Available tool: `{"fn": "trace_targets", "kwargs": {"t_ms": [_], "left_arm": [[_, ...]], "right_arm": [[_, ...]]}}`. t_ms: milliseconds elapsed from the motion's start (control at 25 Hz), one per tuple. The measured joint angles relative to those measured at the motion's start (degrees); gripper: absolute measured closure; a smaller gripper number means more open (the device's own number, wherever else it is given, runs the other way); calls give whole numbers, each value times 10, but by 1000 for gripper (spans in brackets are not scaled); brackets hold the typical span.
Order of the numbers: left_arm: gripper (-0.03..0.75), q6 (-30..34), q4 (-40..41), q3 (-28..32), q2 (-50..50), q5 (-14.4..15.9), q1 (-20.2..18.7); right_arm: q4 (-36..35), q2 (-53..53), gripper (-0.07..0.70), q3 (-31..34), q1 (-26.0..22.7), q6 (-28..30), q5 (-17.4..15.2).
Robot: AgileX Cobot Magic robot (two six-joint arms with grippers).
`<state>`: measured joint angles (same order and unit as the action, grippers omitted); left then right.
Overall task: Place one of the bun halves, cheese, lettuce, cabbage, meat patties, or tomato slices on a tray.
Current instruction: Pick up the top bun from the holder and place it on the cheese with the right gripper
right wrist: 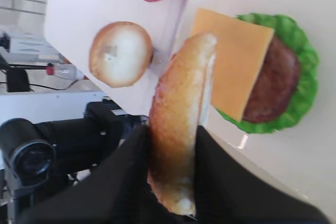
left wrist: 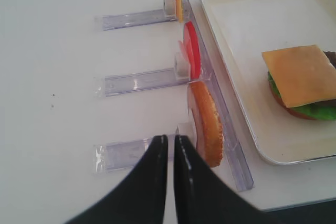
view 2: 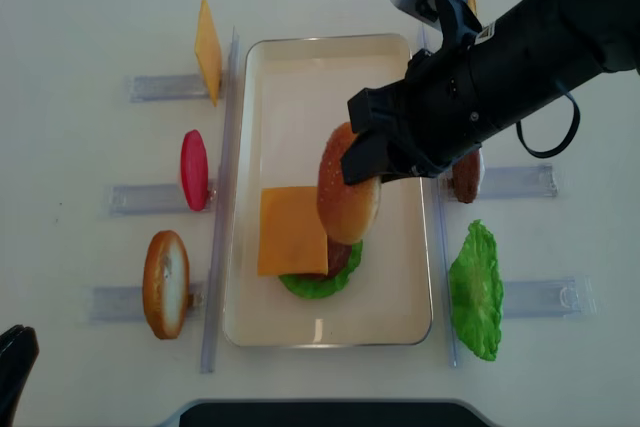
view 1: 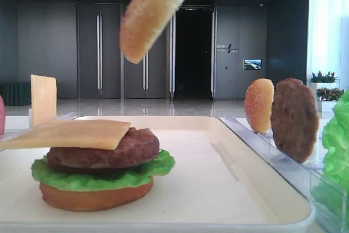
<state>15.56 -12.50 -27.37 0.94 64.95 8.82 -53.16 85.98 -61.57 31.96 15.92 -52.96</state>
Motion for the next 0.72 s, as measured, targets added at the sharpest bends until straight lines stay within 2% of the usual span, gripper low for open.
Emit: {"fn": "trace_targets", "kwargs": {"t_ms": [200,400,560,720], "left_arm": [[414,0,0,0,0,0,0],[414,0,0,0,0,0,0],[414,0,0,0,0,0,0],[414,0,0,0,0,0,0]], "right_arm": [[-121,11,423,7,3,88,27],[-219,20,423,41,43,160,45],[-250,30,423,51,81,192,81],[-301,64,423,51,93,227,86]]}}
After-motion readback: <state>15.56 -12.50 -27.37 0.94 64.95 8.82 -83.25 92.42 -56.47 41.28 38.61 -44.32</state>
